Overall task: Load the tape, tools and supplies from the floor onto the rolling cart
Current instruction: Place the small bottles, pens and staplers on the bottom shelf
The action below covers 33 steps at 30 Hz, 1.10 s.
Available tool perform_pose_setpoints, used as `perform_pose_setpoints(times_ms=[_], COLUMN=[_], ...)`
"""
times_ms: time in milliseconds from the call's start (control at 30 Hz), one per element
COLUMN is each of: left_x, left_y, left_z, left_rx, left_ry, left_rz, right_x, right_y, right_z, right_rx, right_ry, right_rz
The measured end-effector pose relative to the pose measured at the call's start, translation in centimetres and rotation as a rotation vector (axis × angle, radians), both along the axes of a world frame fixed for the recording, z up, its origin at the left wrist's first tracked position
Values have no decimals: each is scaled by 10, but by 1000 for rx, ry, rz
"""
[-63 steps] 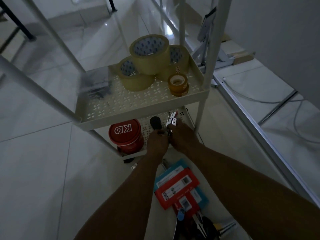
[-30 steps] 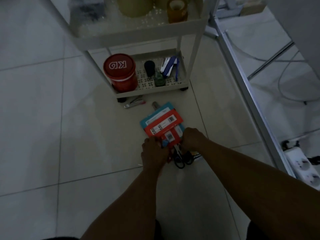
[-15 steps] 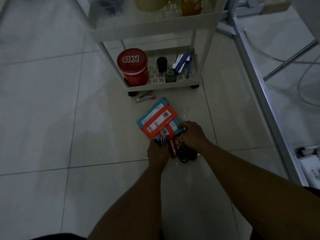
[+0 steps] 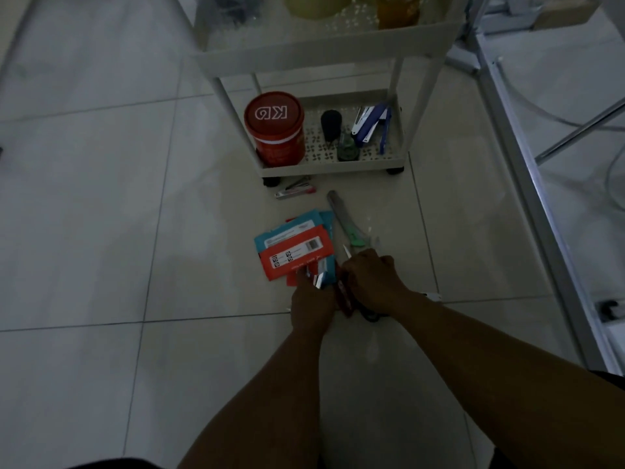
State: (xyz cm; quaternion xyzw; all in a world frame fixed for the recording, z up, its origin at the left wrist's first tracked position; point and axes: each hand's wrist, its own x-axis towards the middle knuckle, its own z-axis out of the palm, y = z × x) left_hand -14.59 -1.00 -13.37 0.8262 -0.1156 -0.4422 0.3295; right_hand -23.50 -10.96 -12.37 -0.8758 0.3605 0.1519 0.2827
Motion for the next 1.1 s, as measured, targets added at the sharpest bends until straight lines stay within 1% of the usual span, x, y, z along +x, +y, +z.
perform_pose_setpoints(times_ms=[67, 133, 167, 267, 367, 433, 500, 567, 667, 733, 833, 1100], left_x=[0, 0, 1, 7, 15, 17, 21, 29, 40, 49, 62, 87], left_y=[6, 10, 11, 12, 9, 7, 5, 3, -6, -8, -4, -16], left_z=[-4, -6, -6, -7, -4, -2, -2, 0, 9, 11, 6, 0], left_rx=[103, 145, 133, 4, -113, -146, -150, -153, -150, -133, -117, -171], left_ry=[-111, -176, -180, -196, -150, -93, -69, -27, 156, 226, 220, 219], left_rz=[-100, -64, -10, 109, 173, 219, 238, 236, 231, 202, 180, 294], right_x=[0, 2, 4, 14, 17, 19, 25, 38, 67, 87, 110, 142], right_y=[0, 3, 5, 10, 11, 11, 14, 10, -11, -26, -41, -57], right_z=[-1, -2, -2, -2, -1, 1, 3, 6, 7, 2, -4, -16], right_rx=[-52, -92, -110, -122, -129, -135, -129, -139, -131, -116, -145, -180], right_ry=[50, 58, 50, 75, 135, 146, 96, 3, -86, -98, -47, 86], right_rz=[24, 13, 2, 3, 54, 51, 37, 26, 8, 34, 92, 197])
